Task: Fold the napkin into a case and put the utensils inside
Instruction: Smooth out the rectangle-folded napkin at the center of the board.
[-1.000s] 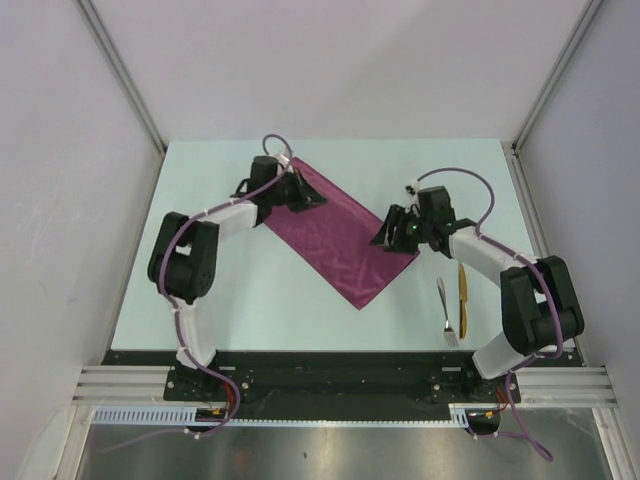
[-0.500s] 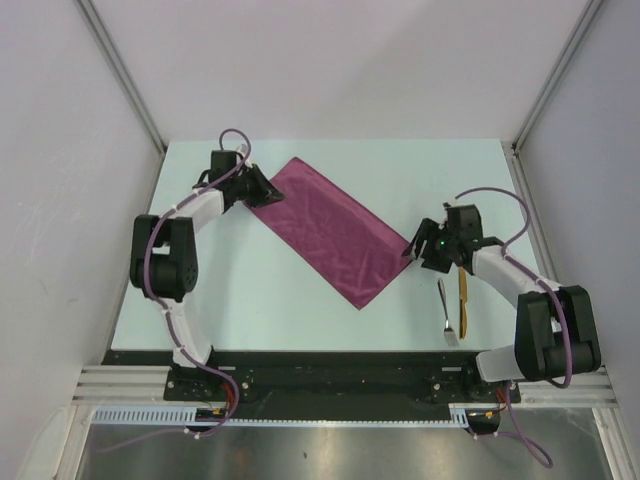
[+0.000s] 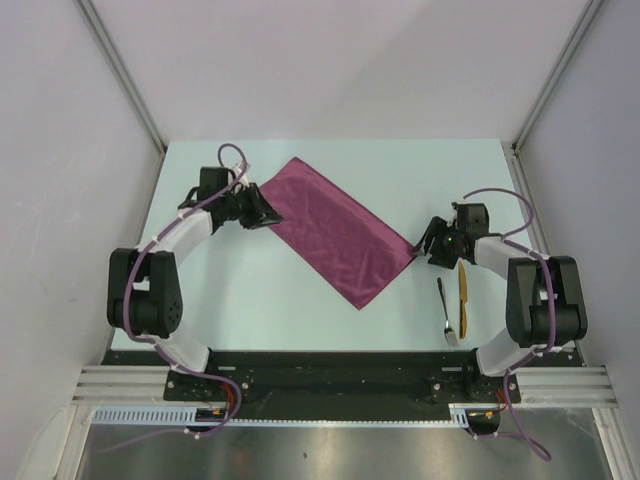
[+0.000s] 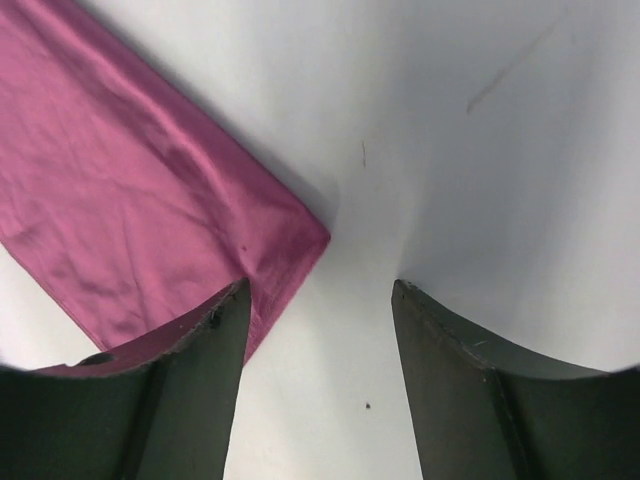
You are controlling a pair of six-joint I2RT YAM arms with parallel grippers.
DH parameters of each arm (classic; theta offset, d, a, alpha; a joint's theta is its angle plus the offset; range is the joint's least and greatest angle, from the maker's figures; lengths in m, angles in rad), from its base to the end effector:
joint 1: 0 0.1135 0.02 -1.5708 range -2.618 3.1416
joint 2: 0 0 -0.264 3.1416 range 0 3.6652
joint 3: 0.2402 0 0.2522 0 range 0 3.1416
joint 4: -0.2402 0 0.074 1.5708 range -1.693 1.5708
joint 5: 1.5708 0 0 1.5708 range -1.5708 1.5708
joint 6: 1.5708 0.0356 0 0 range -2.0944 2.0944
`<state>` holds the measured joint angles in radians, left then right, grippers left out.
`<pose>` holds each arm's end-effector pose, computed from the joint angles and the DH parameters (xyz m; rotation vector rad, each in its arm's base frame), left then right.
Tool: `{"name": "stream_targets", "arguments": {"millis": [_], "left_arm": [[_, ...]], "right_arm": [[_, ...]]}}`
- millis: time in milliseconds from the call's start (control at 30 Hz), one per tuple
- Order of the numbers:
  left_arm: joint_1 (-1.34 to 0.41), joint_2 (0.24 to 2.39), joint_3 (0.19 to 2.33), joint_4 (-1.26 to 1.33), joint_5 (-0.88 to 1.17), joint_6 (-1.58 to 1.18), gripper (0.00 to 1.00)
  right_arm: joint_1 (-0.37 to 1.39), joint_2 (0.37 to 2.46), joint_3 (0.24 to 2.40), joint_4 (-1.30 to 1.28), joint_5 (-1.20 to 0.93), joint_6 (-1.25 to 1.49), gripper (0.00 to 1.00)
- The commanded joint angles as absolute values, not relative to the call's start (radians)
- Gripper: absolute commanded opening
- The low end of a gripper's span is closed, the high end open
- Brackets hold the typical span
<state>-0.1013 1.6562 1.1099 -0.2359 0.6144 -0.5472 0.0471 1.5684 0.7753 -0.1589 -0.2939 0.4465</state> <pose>0.3522 -0.0564 0.2279 -0.2204 2.3966 -1.0338 0.2959 0.0243 0.1570 0.3884 2.5281 0.5662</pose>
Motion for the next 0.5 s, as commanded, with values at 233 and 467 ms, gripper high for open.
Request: {"name": "stream_targets", "arguments": {"millis": [233, 467], "left_arm": [[-0.591, 1.489, 1.011, -0.238, 0.277, -0.318, 0.5], [-0.98, 1.619, 1.043, -0.233, -0.096, -0.218, 0.53]], "right_arm": [[0.02, 1.689, 0.833, -0.074, -0.397, 0.408, 0.51], [0.015, 1.692, 0.841, -0.103, -0.41, 0.423, 0.49]]}}
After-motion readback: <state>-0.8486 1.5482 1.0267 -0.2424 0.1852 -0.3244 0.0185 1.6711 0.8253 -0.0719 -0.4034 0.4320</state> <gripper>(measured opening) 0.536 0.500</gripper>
